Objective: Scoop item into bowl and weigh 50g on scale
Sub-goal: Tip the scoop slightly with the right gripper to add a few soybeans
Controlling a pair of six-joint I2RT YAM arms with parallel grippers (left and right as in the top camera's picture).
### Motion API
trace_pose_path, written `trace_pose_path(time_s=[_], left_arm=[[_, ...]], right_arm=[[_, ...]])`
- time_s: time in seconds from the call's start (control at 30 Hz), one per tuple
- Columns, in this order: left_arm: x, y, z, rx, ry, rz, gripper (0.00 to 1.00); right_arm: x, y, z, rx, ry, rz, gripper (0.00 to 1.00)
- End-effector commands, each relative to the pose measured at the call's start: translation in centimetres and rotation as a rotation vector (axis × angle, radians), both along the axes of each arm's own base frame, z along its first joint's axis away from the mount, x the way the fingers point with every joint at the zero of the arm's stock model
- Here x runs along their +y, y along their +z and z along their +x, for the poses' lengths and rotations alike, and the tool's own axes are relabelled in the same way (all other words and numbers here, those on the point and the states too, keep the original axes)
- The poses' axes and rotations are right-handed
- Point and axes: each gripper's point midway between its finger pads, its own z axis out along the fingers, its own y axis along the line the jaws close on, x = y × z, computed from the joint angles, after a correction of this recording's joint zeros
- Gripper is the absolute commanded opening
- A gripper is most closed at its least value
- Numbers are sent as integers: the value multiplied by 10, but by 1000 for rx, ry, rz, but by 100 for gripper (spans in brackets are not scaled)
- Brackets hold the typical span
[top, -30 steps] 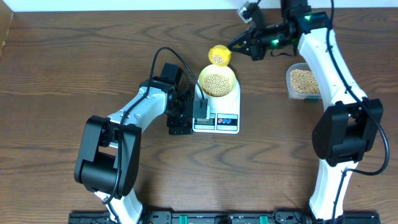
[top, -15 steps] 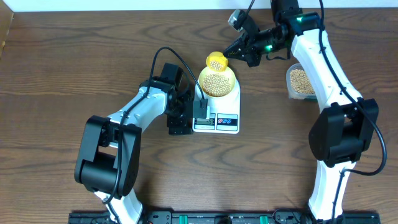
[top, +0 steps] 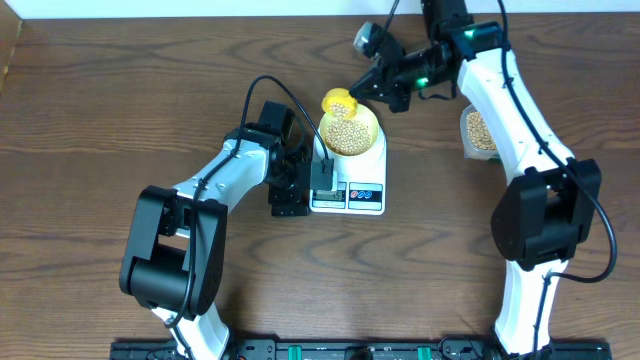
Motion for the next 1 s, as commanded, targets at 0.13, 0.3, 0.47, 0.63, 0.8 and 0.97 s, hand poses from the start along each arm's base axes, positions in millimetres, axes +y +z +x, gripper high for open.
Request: trace_pose_path(time_s=[0.13, 0.3, 0.47, 0.63, 0.8, 0.97], left_arm=[[2, -5, -5, 22, 9, 8, 98], [2, -5, -5, 22, 9, 8, 98], [2, -5, -5, 22, 9, 8, 98], [2, -5, -5, 22, 9, 8, 98], [2, -5, -5, 22, 9, 8, 98], [2, -5, -5, 22, 9, 8, 97]], right_arm=[[-1, 4, 5, -71, 19, -24, 1], [-2, 0, 9, -100, 15, -57, 1], [-4, -2, 14, -98, -14, -76, 1], [-9, -7, 20, -103, -52, -120, 1], [-8, -7, 17, -113, -26, -118, 1], [-8, -7, 17, -105, -32, -117, 1]])
